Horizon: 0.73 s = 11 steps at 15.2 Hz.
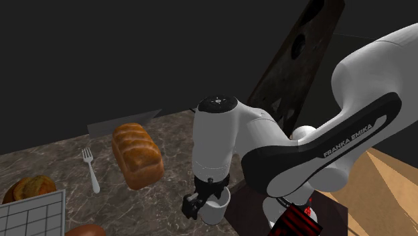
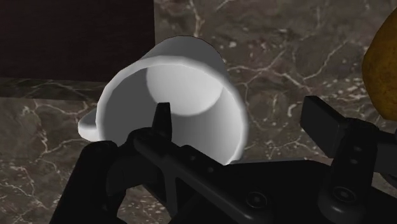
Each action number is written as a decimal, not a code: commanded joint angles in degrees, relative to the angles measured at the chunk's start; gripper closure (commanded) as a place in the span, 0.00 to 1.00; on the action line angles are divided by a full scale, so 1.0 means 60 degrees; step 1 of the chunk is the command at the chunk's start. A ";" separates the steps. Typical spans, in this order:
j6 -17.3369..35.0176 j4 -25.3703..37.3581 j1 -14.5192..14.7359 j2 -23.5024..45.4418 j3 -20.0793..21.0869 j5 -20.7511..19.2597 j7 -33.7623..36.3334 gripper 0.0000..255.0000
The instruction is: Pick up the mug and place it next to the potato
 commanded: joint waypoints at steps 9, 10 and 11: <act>-0.1443 0.0837 0.0033 -0.0621 -0.0369 -0.0124 -0.0048 0.00; -0.1443 0.0837 0.0033 -0.0621 -0.0369 -0.0124 -0.0048 0.00; -0.1443 0.0837 0.0033 -0.0621 -0.0369 -0.0124 -0.0048 0.00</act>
